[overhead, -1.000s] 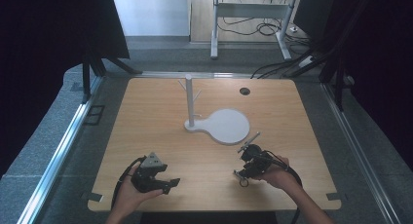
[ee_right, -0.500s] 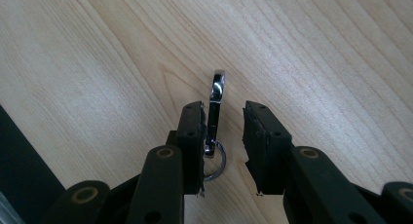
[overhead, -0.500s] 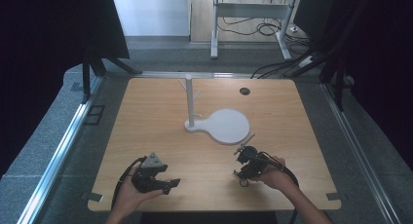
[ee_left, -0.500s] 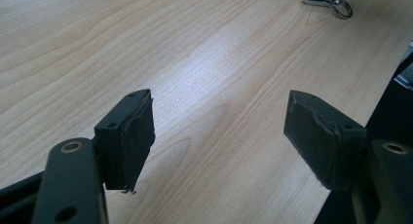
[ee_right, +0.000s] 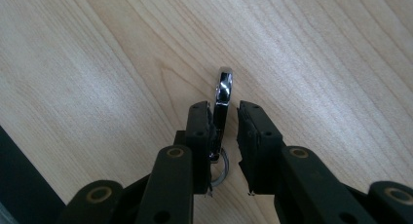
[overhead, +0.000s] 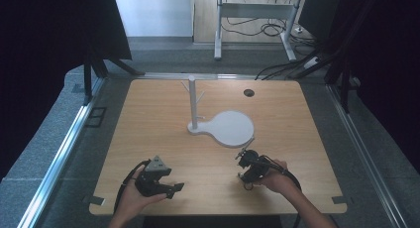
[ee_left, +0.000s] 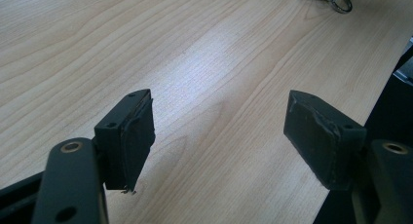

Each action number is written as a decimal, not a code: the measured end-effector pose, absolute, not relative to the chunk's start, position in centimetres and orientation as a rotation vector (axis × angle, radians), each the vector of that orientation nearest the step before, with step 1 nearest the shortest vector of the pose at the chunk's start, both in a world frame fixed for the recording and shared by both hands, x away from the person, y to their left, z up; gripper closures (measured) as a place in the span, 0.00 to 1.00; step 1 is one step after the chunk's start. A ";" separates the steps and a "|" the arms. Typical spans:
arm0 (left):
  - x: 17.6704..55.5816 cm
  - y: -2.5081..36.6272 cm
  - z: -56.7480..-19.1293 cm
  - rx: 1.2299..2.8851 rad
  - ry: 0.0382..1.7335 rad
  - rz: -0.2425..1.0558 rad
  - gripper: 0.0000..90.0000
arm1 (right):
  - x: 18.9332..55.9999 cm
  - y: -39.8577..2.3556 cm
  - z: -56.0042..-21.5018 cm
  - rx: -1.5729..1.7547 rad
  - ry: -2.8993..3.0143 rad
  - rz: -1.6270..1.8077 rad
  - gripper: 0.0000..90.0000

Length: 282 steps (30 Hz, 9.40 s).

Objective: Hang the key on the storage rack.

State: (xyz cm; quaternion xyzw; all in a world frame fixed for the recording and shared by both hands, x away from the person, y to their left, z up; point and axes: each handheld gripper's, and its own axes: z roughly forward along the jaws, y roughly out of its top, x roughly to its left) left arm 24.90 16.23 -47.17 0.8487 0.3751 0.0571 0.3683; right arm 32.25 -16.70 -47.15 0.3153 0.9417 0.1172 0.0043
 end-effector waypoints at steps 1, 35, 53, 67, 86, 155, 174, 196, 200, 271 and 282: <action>24.9 16.2 -47.2 2.179 0.963 0.147 0.30 | 32.2 -16.7 -47.2 0.989 2.952 0.366 0.84; 25.0 16.1 -47.4 2.189 0.963 0.143 0.30 | 32.3 -17.3 -46.8 0.987 2.951 0.400 0.91; 25.0 16.1 -47.5 2.191 0.962 0.141 0.30 | 32.6 -17.3 -47.2 0.991 2.943 0.373 0.85; 25.0 16.0 -47.5 2.197 0.961 0.142 0.30 | 32.9 -16.9 -47.4 1.014 2.935 0.360 0.90; 25.0 15.8 -47.6 2.202 0.956 0.137 0.31 | 33.6 -16.4 -47.5 1.050 2.914 0.385 0.80; 24.9 15.5 -47.7 2.220 0.940 0.129 0.31 | 37.2 -16.3 -39.3 1.049 2.750 0.564 0.94; 24.9 15.4 -47.9 2.225 0.944 0.122 0.31 | 38.9 -14.9 -37.7 1.033 2.742 0.591 0.94; 25.1 15.4 -48.1 2.238 0.941 0.122 0.31 | 42.2 -13.5 -37.1 1.064 2.726 0.646 0.94; 25.0 15.3 -48.1 2.236 0.941 0.122 0.31 | 42.9 -13.3 -36.8 1.071 2.721 0.667 0.94; 25.0 15.4 -48.2 2.244 0.928 0.092 0.30 | 51.5 -8.8 -35.6 1.175 2.691 0.702 0.94; 25.1 15.4 -48.3 2.252 0.922 0.088 0.30 | 52.5 -7.3 -35.1 1.161 2.687 0.697 0.94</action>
